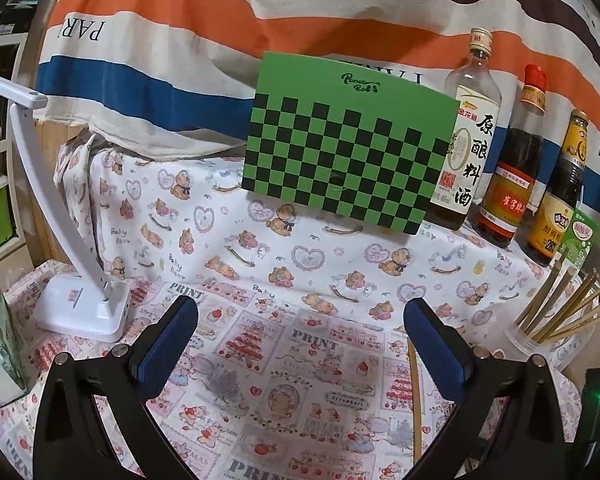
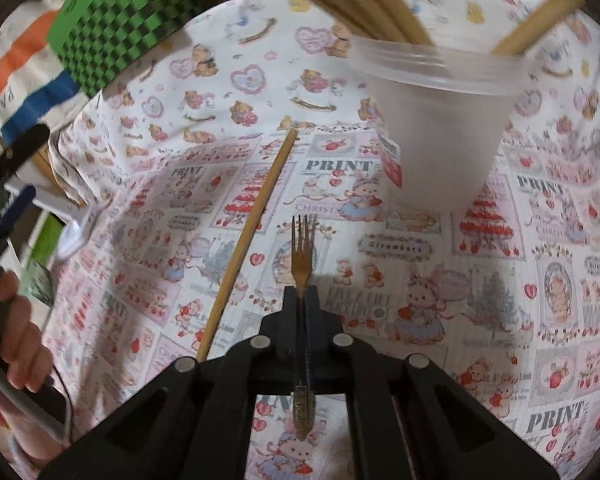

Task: Organize utensils
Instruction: 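Close the right tool on the fork handle and lift it, then grasp the last bamboo chopstick with the left tool while the right tool holds the fork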

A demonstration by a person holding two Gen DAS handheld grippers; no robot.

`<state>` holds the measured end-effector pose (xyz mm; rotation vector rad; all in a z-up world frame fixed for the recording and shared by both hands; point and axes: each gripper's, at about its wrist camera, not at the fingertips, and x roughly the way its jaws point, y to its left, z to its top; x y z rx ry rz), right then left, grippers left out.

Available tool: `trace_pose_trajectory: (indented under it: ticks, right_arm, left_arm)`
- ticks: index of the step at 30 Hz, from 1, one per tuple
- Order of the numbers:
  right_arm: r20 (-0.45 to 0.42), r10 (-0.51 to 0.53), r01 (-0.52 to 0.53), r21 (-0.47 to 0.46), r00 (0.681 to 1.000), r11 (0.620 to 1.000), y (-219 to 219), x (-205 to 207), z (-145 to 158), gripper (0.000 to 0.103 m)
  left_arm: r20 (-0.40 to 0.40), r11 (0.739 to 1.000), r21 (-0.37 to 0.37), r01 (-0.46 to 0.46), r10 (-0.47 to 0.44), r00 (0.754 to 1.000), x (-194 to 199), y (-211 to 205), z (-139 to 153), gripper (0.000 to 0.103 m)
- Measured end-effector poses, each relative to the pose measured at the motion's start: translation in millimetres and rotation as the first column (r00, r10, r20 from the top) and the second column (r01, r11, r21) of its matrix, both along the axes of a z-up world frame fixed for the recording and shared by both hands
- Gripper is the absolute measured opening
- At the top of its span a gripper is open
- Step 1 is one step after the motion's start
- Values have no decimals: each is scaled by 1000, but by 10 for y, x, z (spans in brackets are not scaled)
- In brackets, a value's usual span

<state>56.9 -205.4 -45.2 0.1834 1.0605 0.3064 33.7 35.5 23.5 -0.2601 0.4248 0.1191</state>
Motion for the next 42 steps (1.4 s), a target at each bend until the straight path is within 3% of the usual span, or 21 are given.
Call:
trace_pose_trajectory:
  ticks: [5, 8, 10, 13, 19, 23, 27, 30, 33, 36, 42]
  right_arm:
    - [63, -48, 46, 25, 997, 999, -78, -43, 121, 4]
    - [120, -59, 52, 60, 991, 997, -124, -75, 234, 4]
    - [152, -62, 49, 86, 986, 995, -151, -85, 299, 4]
    - [210, -71, 47, 121, 975, 992, -184, -139, 406, 4]
    - [289, -86, 50, 127, 953, 991, -209, -205, 545, 4]
    - [295, -106, 72, 124, 950, 990, -241, -205, 557, 4]
    - [304, -110, 79, 112, 946, 990, -265, -225, 573, 4]
    - [312, -110, 79, 109, 944, 991, -260, -235, 580, 4]
    - [325, -114, 86, 98, 939, 991, -256, -250, 588, 4]
    - [332, -118, 91, 96, 936, 991, -261, -257, 599, 4]
    - [360, -125, 88, 116, 924, 989, -297, -298, 650, 4]
  left_arm:
    - [-35, 1000, -2, 9, -9, 999, 46, -1, -30, 102]
    - [-135, 995, 11, 98, -96, 986, 191, -110, -133, 102]
    - [-221, 984, 6, 178, -172, 960, 300, -243, -256, 101]
    - [-316, 951, -10, 309, -297, 901, 395, -516, -437, 80]
    - [-404, 871, 43, 489, -432, 806, 304, -1015, -584, 59]
    - [-470, 850, 96, 518, -420, 776, 289, -1213, -708, 42]
    - [-504, 827, 114, 550, -429, 749, 290, -1335, -828, 32]
    - [-497, 822, 122, 557, -435, 751, 271, -1343, -840, 29]
    - [-498, 825, 97, 556, -444, 745, 267, -1311, -833, 9]
    - [-485, 832, 78, 549, -450, 750, 257, -1282, -817, 7]
    - [-293, 855, 73, 514, -474, 830, 59, -1116, -454, 5]
